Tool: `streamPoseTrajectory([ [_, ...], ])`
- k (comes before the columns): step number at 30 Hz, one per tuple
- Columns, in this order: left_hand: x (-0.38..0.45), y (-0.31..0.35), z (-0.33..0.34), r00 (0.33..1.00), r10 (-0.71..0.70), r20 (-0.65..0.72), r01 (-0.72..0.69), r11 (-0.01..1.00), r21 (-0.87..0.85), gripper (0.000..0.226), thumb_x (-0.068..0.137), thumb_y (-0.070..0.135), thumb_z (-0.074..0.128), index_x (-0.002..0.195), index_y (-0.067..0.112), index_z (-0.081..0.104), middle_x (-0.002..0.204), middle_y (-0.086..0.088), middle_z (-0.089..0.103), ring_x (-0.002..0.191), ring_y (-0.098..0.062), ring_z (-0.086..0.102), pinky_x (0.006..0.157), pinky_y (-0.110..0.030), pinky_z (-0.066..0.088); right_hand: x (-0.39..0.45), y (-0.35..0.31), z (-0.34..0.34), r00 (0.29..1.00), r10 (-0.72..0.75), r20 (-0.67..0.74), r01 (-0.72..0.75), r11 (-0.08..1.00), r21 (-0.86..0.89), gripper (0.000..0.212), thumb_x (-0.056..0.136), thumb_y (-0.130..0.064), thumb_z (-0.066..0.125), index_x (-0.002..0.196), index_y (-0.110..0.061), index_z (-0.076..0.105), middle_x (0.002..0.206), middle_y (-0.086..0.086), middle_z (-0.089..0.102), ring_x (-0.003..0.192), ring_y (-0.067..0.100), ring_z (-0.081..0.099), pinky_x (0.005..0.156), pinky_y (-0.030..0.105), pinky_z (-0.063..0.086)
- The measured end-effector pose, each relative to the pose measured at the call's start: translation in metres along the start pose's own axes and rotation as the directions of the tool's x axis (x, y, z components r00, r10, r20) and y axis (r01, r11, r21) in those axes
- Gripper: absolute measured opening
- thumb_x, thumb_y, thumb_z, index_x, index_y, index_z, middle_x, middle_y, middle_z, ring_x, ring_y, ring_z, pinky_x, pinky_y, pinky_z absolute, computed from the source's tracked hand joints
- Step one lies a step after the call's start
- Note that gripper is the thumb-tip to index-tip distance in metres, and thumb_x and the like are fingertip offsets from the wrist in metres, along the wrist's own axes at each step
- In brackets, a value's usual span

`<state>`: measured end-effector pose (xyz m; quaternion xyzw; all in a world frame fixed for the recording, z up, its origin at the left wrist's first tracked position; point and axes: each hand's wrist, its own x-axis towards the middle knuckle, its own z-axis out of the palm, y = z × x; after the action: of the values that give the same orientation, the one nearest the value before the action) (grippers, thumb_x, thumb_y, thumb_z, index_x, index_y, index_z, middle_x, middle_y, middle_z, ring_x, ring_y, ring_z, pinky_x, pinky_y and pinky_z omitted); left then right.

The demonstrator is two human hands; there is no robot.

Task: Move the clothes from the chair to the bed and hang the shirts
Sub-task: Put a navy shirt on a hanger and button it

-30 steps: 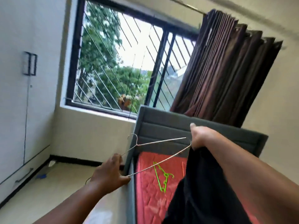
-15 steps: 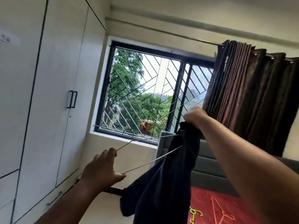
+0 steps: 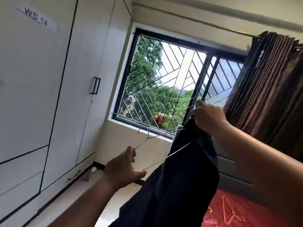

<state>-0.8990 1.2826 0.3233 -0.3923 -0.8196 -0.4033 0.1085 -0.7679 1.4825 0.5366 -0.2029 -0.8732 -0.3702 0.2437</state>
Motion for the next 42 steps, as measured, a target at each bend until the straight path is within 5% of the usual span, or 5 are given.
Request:
streamPoseTrajectory([
  [9, -0.003, 0.022, 0.015, 0.997, 0.062, 0.039, -0.067, 0.990, 0.125, 0.074, 0.069, 0.076, 0.059, 0.112, 0.021, 0.035, 0.108, 0.000, 0.057, 0.089, -0.026, 0.064, 0.068, -0.036, 0.047, -0.018, -0.002, -0.051, 0.989, -0.051, -0.139, 0.034, 0.992, -0.122, 0.027, 0.089, -0.008, 0.052, 0.103, -0.020, 0.073, 0.105, 0.004, 0.064, 0.076, 0.031, 0.069, 0.059, 0.034, 0.052],
  [21, -0.019, 0.093, 0.048, 0.988, 0.124, -0.091, -0.141, 0.966, -0.217, 0.085, 0.056, 0.085, 0.050, 0.107, 0.018, 0.043, 0.115, 0.004, 0.036, 0.091, -0.023, 0.056, 0.067, -0.035, 0.047, -0.032, -0.029, -0.117, 0.936, 0.317, 0.154, -0.351, 0.791, 0.501, 0.023, 0.095, -0.005, 0.038, 0.116, -0.013, 0.041, 0.100, 0.018, 0.061, 0.088, 0.034, 0.059, 0.072, 0.042, 0.046],
  [27, -0.043, 0.138, 0.049, 0.937, -0.039, 0.346, 0.345, -0.037, -0.938, 0.029, 0.095, 0.043, 0.045, 0.087, 0.016, 0.051, 0.082, 0.001, 0.060, 0.071, -0.008, 0.055, 0.068, -0.024, 0.046, -0.055, -0.053, -0.151, 0.969, 0.130, 0.211, -0.235, 0.750, 0.618, 0.010, 0.097, -0.021, 0.049, 0.106, -0.022, 0.050, 0.081, 0.003, 0.062, 0.069, 0.023, 0.061, 0.058, 0.031, 0.052],
  [35, -0.014, 0.142, 0.033, 0.999, -0.029, -0.029, 0.008, 0.831, -0.555, 0.069, 0.061, 0.054, 0.082, 0.097, 0.024, 0.032, 0.093, -0.004, 0.061, 0.087, -0.034, 0.064, 0.067, -0.037, 0.042, -0.101, 0.012, -0.216, 0.962, 0.187, 0.198, -0.226, 0.953, 0.201, 0.037, 0.080, -0.007, 0.049, 0.105, -0.027, 0.069, 0.097, 0.001, 0.069, 0.082, 0.018, 0.063, 0.068, 0.030, 0.055],
  [42, 0.034, 0.154, 0.015, 0.797, 0.531, -0.287, -0.544, 0.838, 0.038, 0.055, 0.063, 0.062, 0.057, 0.097, 0.019, 0.046, 0.084, -0.001, 0.059, 0.075, -0.028, 0.064, 0.050, -0.036, 0.052, -0.119, 0.117, -0.193, 0.842, 0.535, 0.068, -0.525, 0.784, 0.330, 0.038, 0.082, -0.002, 0.044, 0.106, -0.018, 0.070, 0.112, 0.010, 0.067, 0.105, 0.029, 0.061, 0.076, 0.026, 0.046],
])
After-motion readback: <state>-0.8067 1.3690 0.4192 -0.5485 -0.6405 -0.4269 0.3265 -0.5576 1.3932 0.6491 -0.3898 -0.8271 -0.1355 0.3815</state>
